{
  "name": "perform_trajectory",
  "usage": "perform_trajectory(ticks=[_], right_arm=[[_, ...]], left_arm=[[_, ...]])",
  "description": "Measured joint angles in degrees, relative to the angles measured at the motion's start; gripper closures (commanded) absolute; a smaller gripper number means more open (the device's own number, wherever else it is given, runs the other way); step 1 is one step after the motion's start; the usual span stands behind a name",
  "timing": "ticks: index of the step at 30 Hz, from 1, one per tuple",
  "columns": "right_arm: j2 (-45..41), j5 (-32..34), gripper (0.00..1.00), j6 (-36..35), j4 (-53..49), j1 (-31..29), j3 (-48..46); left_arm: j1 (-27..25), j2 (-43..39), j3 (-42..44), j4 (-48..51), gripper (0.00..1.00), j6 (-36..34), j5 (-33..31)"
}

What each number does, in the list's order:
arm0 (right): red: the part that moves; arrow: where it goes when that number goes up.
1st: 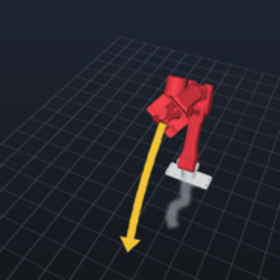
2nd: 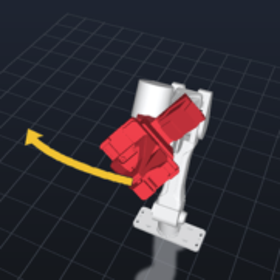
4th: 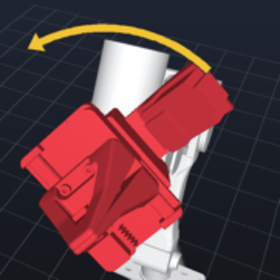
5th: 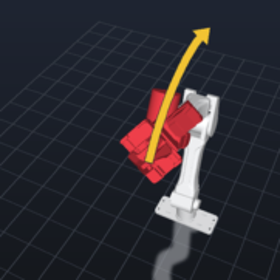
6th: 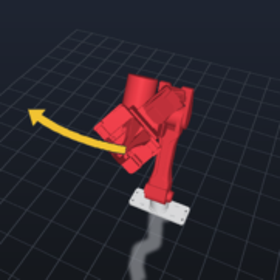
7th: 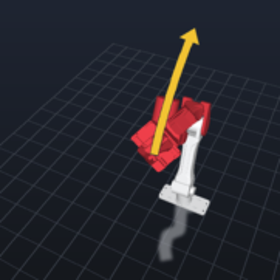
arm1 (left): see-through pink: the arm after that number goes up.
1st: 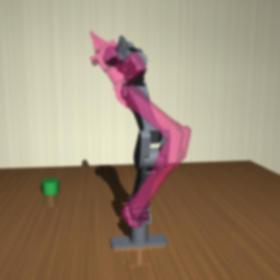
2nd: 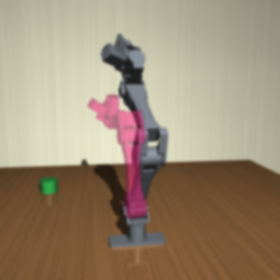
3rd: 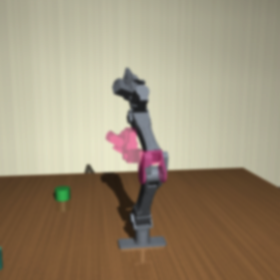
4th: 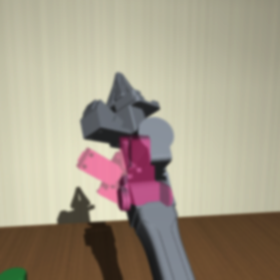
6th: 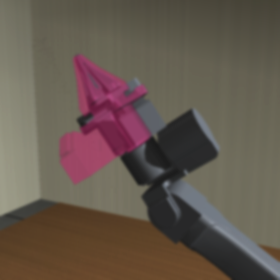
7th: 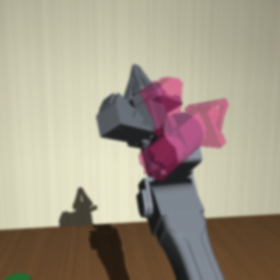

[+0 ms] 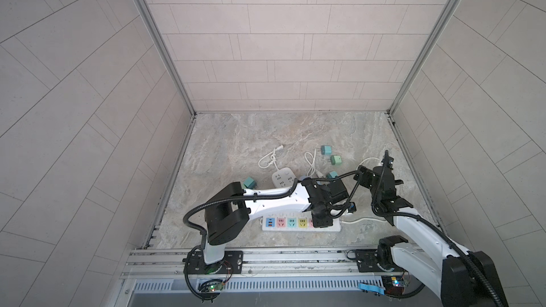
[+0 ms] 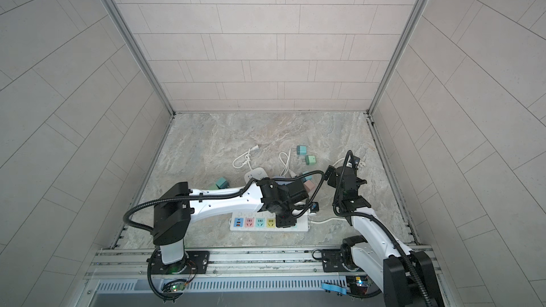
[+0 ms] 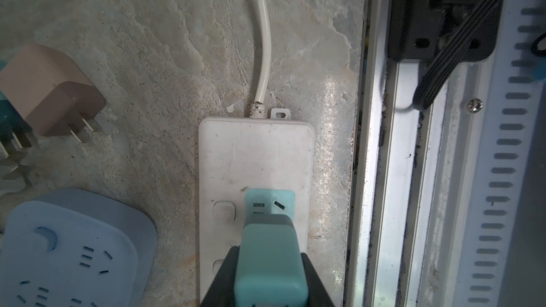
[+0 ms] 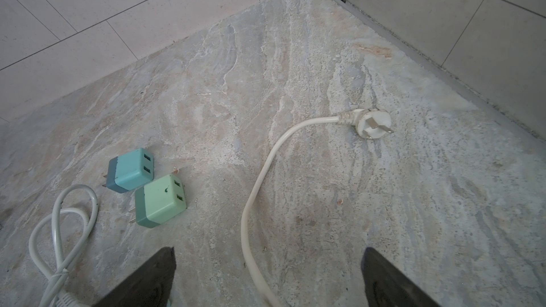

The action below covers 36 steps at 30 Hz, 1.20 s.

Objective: Insert the plug
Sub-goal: 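Lower the teal adapter with the left gripper into a strip socket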

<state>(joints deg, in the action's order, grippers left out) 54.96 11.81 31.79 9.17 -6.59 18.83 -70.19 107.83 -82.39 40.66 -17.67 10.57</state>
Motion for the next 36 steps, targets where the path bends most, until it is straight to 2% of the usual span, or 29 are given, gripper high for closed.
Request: perform_trajectory(ticks=[10,22,36], right_arm=[[-0.1,0.1,0.00,0.0,0.0,0.0,0.0],[-1.0,0.2,0.00,0.2,0.0,0.0,-0.1],[-1.7,0.7,0.00,0.2,0.0,0.0,-0.5]], left_arm=[[0.1,2.1,-1.7,-0.1,1.00,-0.4,-1.2],[0.5,4.1,-2.6,0.0,1.00,-0.2,1.0],[0.7,5.0,-2.0,-1.2,1.00,1.6,0.8]])
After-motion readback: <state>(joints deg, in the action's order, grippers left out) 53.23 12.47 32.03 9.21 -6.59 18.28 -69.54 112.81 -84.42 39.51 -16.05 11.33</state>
